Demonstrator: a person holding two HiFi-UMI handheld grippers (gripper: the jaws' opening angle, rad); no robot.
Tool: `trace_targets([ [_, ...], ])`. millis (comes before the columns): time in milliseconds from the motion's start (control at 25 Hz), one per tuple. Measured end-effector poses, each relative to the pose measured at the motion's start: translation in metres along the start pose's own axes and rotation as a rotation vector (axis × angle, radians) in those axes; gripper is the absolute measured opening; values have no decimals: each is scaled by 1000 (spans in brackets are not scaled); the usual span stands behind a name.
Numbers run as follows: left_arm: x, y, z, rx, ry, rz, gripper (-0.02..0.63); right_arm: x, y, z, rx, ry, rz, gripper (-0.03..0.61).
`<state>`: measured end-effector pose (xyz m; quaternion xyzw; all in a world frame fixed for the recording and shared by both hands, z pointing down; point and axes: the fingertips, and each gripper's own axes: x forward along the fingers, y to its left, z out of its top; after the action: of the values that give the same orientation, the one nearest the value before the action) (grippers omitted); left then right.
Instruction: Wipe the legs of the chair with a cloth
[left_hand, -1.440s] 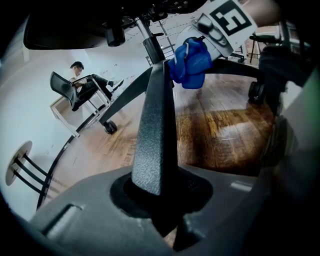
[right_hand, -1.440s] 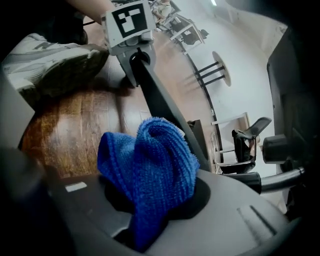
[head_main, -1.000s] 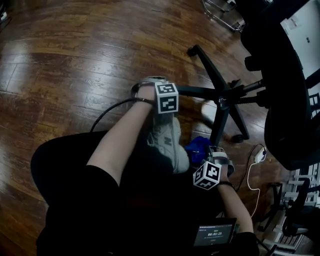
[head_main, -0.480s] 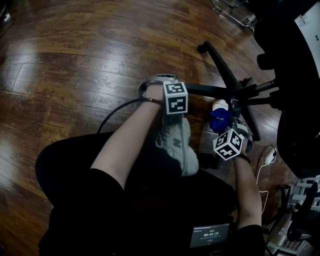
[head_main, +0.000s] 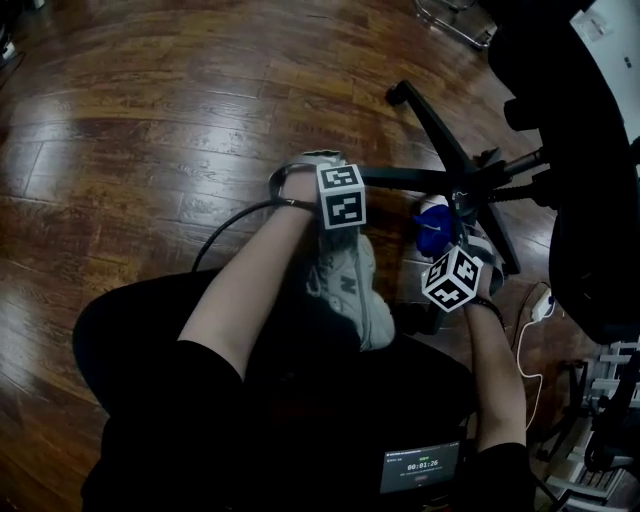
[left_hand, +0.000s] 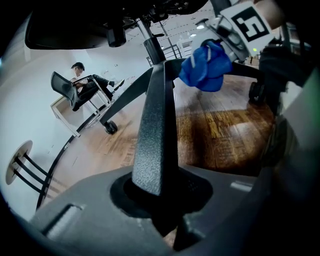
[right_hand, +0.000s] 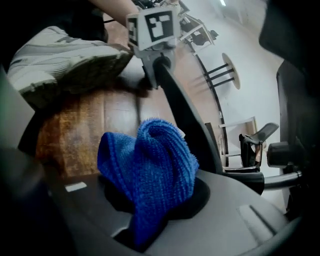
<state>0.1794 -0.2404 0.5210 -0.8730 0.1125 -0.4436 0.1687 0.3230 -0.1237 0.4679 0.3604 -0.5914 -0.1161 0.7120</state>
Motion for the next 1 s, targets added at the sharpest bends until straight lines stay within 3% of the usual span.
trace_targets([
  [240, 1, -1, -3, -16, 7, -6, 77, -55, 114, -2, -77, -44, 119, 91],
  [440, 1, -2, -1, -30, 8, -14, 78, -66, 136, -6, -45, -57, 176, 91],
  [600, 1, -2, -1, -26, 4, -13, 78, -50, 104, -6, 1, -60, 148, 91],
  [840, 2, 0, 1, -14, 3, -4, 78, 4, -4, -5, 63, -35, 11, 91],
  [1000, 2, 1, 1, -1, 4, 9, 77, 25, -64, -1, 171, -37, -61, 95],
])
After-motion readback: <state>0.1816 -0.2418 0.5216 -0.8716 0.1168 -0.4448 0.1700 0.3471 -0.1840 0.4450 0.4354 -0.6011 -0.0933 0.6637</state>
